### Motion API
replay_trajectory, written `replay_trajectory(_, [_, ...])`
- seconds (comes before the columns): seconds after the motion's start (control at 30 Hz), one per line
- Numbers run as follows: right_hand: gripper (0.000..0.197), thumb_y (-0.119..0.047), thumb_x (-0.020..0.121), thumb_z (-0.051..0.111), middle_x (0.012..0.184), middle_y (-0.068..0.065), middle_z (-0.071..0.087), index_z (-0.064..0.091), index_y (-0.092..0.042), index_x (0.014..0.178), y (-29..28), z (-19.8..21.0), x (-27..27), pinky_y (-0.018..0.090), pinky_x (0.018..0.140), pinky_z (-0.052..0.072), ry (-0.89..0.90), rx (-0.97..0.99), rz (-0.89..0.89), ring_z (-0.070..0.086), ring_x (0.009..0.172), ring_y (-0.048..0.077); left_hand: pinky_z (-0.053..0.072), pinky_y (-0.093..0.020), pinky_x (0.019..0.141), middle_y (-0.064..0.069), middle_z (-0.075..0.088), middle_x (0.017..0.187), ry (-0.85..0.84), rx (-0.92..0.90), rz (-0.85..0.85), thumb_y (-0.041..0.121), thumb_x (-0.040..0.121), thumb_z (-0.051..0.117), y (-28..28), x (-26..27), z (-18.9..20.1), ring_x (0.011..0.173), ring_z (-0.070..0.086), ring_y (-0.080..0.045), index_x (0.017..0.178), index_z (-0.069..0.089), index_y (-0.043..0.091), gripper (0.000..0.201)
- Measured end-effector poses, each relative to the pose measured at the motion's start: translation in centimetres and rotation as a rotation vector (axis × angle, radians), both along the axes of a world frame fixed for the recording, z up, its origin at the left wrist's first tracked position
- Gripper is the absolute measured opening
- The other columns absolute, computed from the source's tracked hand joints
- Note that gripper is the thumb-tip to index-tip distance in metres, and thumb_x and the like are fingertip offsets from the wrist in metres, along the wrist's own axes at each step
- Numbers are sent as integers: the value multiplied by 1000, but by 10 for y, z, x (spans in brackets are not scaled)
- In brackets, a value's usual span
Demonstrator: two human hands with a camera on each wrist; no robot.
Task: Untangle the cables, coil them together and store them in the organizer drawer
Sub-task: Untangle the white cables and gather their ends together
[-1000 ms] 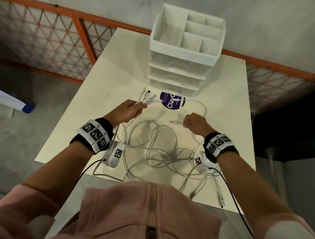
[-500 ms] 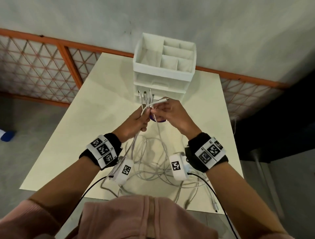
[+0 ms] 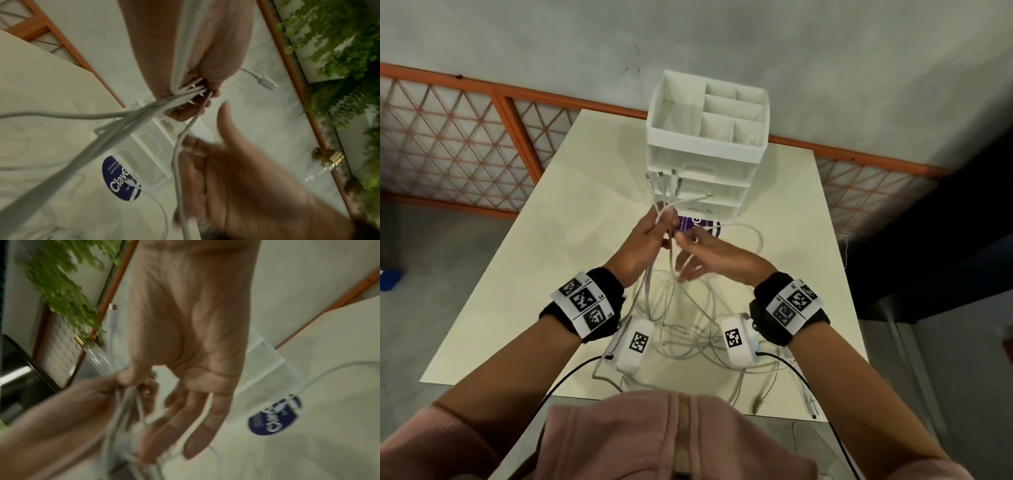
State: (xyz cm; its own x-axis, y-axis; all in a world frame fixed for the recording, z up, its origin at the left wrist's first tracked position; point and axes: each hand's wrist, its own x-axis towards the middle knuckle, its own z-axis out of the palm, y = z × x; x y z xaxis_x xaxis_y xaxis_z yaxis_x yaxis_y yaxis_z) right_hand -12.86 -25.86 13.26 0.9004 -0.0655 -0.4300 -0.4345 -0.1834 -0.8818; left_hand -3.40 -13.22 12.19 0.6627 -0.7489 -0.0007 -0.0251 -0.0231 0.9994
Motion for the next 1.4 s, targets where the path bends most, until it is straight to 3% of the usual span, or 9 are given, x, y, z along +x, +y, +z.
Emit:
replay_trajectory(0.17, [26, -39, 91, 58, 84, -3, 62, 71, -16, 87, -25, -25, -38, 28, 88, 39, 160, -233, 405, 56, 84, 13, 54, -25, 65, 10, 52, 55, 136, -164, 100, 31, 103, 26, 3, 26, 9, 53, 55, -9, 77, 42, 17, 34])
replay_trajectory(0.33, [28, -27, 96, 50, 72, -5, 64, 56, -17, 70, -54, -26, -59, 25, 85, 38, 246, -204, 257, 59, 78, 8, 36, -17, 46, 13, 33, 52, 28, -207, 124, 30, 104, 24, 5, 33, 9, 45, 28, -3, 73, 34, 21, 33])
replay_trajectory(0.53, [33, -41, 89, 57, 67, -1, 63, 62, -21, 64, -134, -34, -104, 27, 76, 41, 250, -630, -56, 59, 62, 8, 27, -20, 41, 6, 32, 62, -215, -182, 529, 31, 98, 30, 29, 76, 7, 42, 28, -1, 82, 36, 26, 18])
replay_trajectory(0.67, [31, -34, 95, 50, 78, -6, 62, 63, -14, 75, -128, -3, -97, 21, 75, 45, -2, -543, -178, 58, 76, 11, 32, -24, 50, 8, 38, 63, -297, -34, 421, 27, 97, 43, 16, 59, -3, 45, 37, 1, 88, 40, 19, 12])
replay_trajectory(0.83, [42, -39, 101, 32, 93, -21, 58, 63, -16, 84, -75, 37, -47, 21, 73, 42, -47, -460, 34, 53, 94, 2, 34, -5, 46, 15, 56, 62, -176, 27, 47, 9, 87, 64, -13, 3, 12, 47, 50, 6, 105, 58, 10, 19])
replay_trajectory(0.97, [43, -34, 102, 32, 75, -19, 59, 67, -13, 89, -50, 46, -24, 15, 67, 38, -160, -393, 140, 51, 68, -2, 24, -14, 39, 18, 51, 44, -142, 71, -235, 12, 94, 55, -19, -18, 14, 36, 34, 0, 87, 62, 22, 14])
replay_trajectory(1.17, [53, -47, 98, 36, 41, -8, 43, 61, -14, 65, -91, 19, -58, 26, 65, 38, 27, -526, 6, 41, 48, 14, 30, -4, 42, 21, 50, 40, -184, 101, -36, 5, 94, 53, -4, 6, 7, 36, 42, 7, 73, 55, 19, 25])
replay_trajectory(1.3, [44, -41, 97, 44, 55, -4, 50, 58, -18, 62, -108, -12, -82, 21, 60, 38, 216, -639, 0, 48, 53, 10, 40, -8, 61, 24, 63, 67, -259, 108, -70, 16, 89, 63, 8, 23, -6, 61, 53, 7, 90, 65, 21, 5])
replay_trajectory(1.4, [16, -26, 93, 57, 81, 0, 62, 64, -14, 85, -105, -29, -82, 20, 66, 41, 356, -670, 129, 59, 79, 16, 42, -11, 67, 19, 63, 75, -289, 98, -54, 25, 92, 58, 5, 14, -7, 68, 54, 10, 96, 60, 25, 4])
